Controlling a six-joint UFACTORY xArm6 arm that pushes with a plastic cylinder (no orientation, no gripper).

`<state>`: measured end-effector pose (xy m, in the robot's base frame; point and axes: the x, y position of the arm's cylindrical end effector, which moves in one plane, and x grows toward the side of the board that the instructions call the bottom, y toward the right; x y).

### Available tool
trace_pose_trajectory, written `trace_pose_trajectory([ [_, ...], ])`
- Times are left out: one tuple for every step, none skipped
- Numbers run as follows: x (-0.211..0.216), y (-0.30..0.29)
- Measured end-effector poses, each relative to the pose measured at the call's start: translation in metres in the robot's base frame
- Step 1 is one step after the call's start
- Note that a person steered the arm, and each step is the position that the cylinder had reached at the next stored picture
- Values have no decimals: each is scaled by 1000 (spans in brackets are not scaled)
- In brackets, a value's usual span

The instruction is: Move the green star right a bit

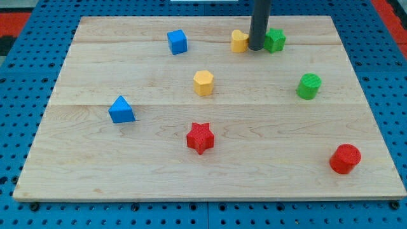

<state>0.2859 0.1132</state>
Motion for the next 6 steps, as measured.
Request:
trace_pose_trajectory([
  [-10, -3],
  [-10, -23],
  [-7, -23],
  [10, 33],
  [19, 115],
  [3, 129],
])
